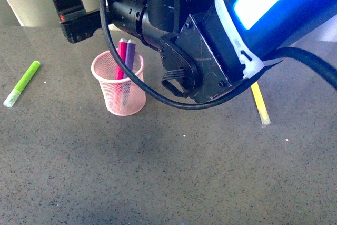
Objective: Insert purple and pink pens into pink cup
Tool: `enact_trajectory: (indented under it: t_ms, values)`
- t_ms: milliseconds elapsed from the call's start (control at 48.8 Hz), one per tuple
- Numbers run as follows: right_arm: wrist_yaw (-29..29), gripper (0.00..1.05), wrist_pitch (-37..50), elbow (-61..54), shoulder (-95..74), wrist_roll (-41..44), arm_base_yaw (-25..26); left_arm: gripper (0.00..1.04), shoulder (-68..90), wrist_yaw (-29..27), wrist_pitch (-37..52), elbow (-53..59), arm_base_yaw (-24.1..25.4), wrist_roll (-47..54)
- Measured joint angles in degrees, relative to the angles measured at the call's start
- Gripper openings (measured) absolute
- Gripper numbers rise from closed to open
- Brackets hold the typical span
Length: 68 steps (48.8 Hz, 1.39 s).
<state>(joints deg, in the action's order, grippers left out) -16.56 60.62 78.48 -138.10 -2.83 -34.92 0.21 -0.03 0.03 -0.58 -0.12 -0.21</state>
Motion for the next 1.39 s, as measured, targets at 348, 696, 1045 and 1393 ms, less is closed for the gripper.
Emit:
enact_trajectory:
  t_ms: [348, 696, 1045, 1393]
  values:
    - [16.28, 0.98, -13.16, -16.2, 20.68, -6.86, 6.21, 0.98, 0.0, 0.0, 0.0, 0.0, 0.0, 0.0]
    - [21.4, 0.98, -30.08, -40.79, 49.75, -12.2, 23.67, 0.98, 0.0, 0.0, 0.0, 0.0, 0.0, 0.0]
    - [24.85, 0.5, 0.9, -57.33, 55.01, 1.66, 25.77, 0.98, -0.13, -0.11, 0.0, 0.0, 0.0, 0.0]
    - [21.35, 0.03, 1.22, -70.34, 66.62, 2.86, 29.86, 0.98, -0.11, -0.07, 0.0, 0.0, 0.0, 0.0]
